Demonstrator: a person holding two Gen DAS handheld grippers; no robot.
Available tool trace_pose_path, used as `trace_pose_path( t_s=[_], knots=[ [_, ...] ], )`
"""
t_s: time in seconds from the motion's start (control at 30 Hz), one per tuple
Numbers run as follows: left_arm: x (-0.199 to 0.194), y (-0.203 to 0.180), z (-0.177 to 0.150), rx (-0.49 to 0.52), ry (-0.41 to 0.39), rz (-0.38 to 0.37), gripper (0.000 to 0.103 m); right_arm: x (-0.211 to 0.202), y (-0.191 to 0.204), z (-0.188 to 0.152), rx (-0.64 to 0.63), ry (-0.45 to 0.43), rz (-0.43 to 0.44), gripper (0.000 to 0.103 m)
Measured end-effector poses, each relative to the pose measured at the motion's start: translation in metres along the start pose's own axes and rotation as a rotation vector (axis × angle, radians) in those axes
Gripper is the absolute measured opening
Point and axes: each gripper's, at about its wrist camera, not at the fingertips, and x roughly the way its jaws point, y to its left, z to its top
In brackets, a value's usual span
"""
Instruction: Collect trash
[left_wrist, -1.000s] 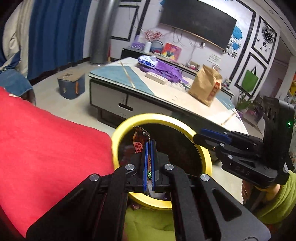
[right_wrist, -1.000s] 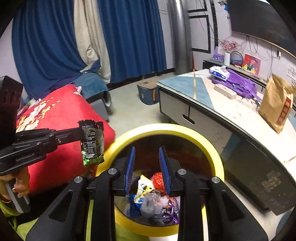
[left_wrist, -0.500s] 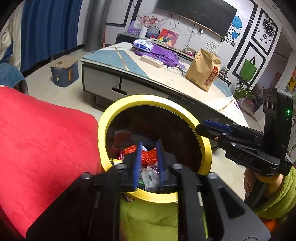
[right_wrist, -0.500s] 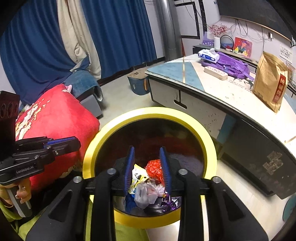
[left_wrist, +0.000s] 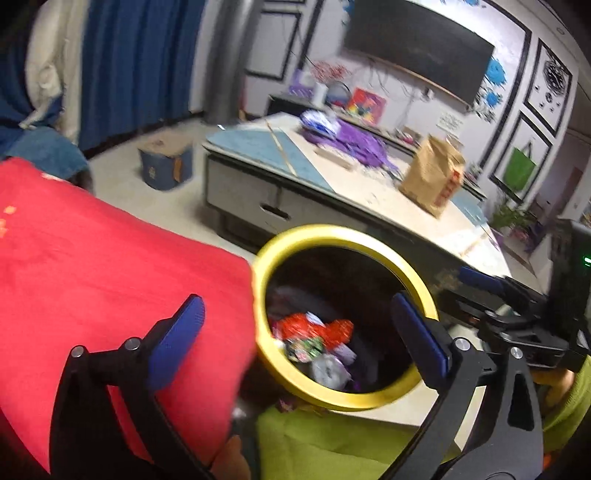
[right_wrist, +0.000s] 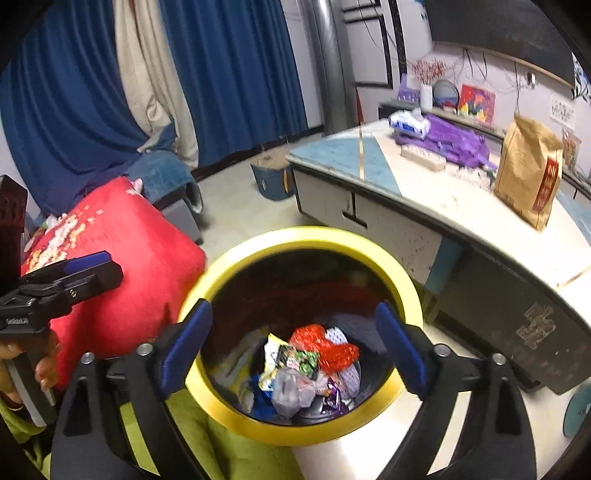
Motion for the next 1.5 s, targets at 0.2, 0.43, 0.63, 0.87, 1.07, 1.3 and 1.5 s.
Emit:
trace_pose_path(
  t_s=[0.2,0.43,0.63,0.87,1.07,1.3,1.5],
  knots=[
    [-0.060,0.004,-0.003,0.013,-0.169,0.136,0.092,-0.054,0.039,0.004,-0.071,-0.137,-0.032,0.097],
    [-0.123,-0.012,-0.041,0.082,-0.311,0.219,0.092,-0.111,0.085,-0.014,-0.121,-0.320,-0.088,0.097],
    [-0.159,-0.025,-0.070,0.114,-0.435,0.273,0.092,-0.149,0.106,-0.037,-0.070,-0.479,-0.113,0.097],
    [-0.178,-0.029,-0.074,0.096,-0.506,0.295,0.092,-0.158,0.123,-0.049,-0.127,-0.537,-0.078,0.097],
    [-0.177,-0.024,-0.074,0.070,-0.483,0.284,0.092,-0.156,0.121,-0.049,-0.117,-0.529,-0.089,0.097],
    [-0.178,-0.021,-0.076,0.049,-0.484,0.288,0.092,-0.152,0.120,-0.047,-0.129,-0.530,-0.079,0.097],
    [-0.177,-0.019,-0.076,0.041,-0.483,0.289,0.092,-0.149,0.121,-0.048,-0.134,-0.519,-0.073,0.097]
  ],
)
